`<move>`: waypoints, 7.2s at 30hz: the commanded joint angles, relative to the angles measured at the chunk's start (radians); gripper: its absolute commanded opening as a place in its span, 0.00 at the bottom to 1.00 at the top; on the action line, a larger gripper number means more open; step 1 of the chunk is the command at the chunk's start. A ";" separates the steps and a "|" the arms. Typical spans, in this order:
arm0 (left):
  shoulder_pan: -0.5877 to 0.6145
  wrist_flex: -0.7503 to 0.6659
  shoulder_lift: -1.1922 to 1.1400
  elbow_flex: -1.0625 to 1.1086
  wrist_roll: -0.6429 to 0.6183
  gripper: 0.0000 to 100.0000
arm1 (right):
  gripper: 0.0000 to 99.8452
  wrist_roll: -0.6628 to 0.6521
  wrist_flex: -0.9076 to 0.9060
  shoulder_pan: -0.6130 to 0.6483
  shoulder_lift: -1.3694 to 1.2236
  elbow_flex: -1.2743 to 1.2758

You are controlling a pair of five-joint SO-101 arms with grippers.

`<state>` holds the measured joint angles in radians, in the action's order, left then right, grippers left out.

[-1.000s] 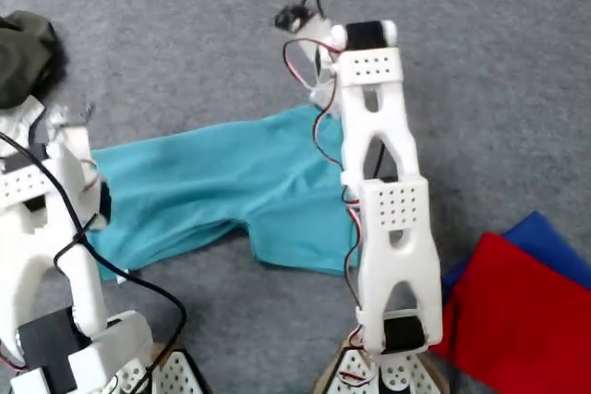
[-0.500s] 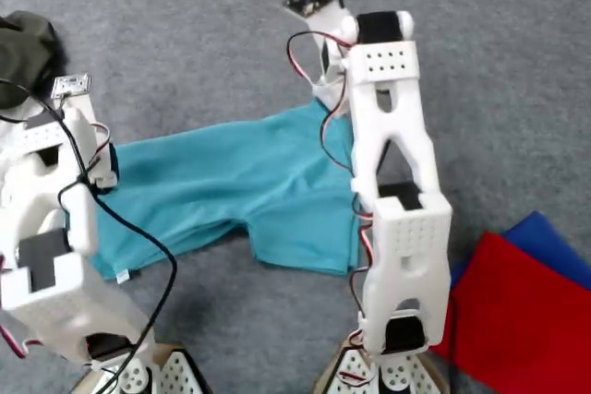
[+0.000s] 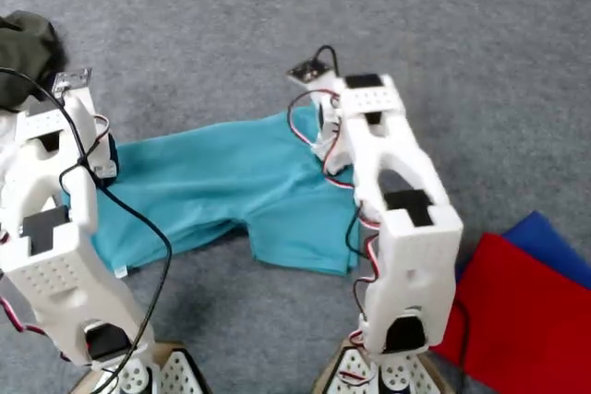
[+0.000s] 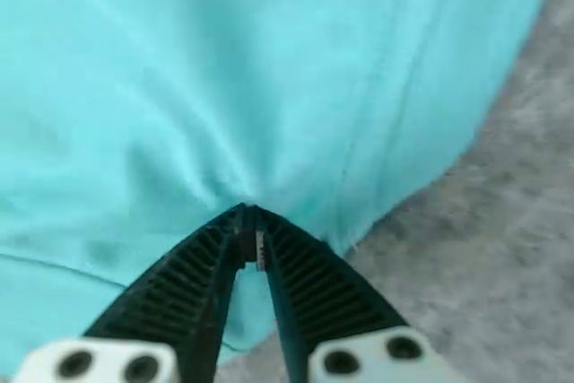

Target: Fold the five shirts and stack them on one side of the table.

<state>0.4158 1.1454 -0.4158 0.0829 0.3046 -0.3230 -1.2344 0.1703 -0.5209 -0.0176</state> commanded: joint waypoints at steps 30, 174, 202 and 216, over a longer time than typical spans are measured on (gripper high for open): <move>-0.044 0.127 0.711 0.595 0.084 0.02 | 0.01 -0.157 -0.044 0.012 0.823 0.526; 0.321 0.060 1.184 0.891 0.368 0.02 | 0.23 -0.416 0.031 0.484 0.941 0.998; 0.339 0.066 1.188 0.882 0.381 0.02 | 0.04 -0.417 0.334 0.409 0.575 0.977; 0.339 0.057 1.188 0.881 0.393 0.02 | 0.00 -0.488 0.107 0.383 0.584 0.705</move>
<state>0.7457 1.2037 0.7503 0.9789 0.6882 -0.7802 -1.0625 0.5738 0.0621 0.7848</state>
